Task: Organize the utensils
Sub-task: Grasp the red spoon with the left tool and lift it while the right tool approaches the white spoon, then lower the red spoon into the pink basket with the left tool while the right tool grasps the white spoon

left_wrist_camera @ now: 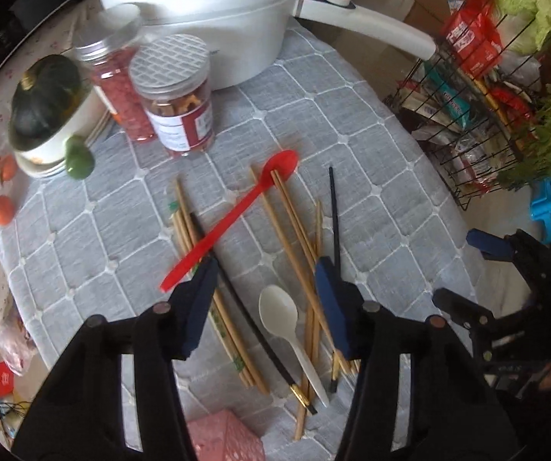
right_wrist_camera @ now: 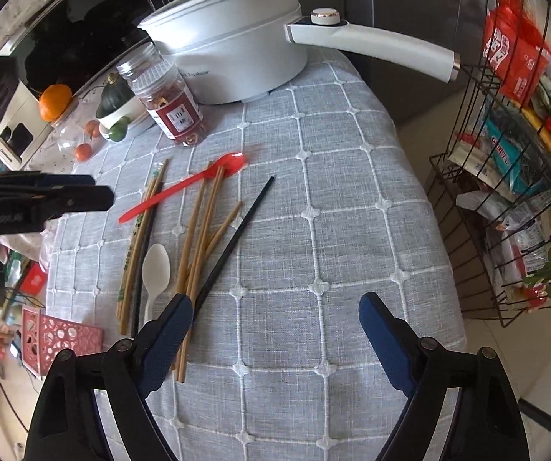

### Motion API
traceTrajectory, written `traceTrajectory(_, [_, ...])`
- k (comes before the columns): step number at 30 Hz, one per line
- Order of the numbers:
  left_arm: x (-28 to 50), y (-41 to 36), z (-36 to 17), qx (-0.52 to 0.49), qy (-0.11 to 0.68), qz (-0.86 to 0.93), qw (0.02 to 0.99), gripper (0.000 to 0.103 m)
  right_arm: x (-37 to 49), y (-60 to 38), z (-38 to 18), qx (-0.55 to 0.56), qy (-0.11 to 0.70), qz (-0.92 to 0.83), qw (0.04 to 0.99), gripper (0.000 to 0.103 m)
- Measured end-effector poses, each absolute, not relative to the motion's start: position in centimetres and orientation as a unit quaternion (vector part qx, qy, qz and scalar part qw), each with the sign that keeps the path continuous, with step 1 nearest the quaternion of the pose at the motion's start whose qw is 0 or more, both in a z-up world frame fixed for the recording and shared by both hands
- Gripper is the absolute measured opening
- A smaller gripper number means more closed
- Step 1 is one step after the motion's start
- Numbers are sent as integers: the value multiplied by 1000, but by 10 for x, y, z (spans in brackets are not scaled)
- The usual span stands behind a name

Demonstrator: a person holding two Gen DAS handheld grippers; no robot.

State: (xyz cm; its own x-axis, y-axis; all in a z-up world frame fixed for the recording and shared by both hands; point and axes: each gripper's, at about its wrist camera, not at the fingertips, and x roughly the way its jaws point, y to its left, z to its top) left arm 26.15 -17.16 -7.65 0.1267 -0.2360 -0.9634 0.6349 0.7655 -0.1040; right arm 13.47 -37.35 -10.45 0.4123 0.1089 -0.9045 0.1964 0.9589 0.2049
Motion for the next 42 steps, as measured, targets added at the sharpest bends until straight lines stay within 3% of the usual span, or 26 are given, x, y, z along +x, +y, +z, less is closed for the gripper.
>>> traceTrajectory(4, [285, -200, -113, 220, 590, -287, 722, 47, 138, -379, -117, 140, 546, -23, 825, 89])
traceTrajectory(8, [301, -211, -141, 248, 599, -268, 712, 31, 140, -381, -121, 139, 546, -17, 826, 89])
traceTrajectory(13, [310, -210, -155, 252, 600, -257, 714, 25, 142, -381, -125, 141, 545, -11, 826, 89])
traceTrajectory(15, [309, -208, -152, 252, 595, -257, 719, 10, 142, -380, -127, 139, 547, -10, 825, 89])
traceTrajectory(22, [289, -169, -97, 191, 559, -266, 762, 9, 141, -374, -126, 142, 549, -5, 824, 84])
traceTrajectory(30, [240, -89, 0, 82, 480, -290, 824, 9, 161, -327, -118, 153, 555, 83, 813, 60])
traceTrajectory(33, [215, -67, 15, 60, 449, -295, 841, 9, 175, -308, -120, 158, 560, 122, 804, 51])
traceTrajectory(42, [154, -42, -2, -16, 395, -256, 882, 9, 208, -278, -142, 158, 582, 140, 785, 51])
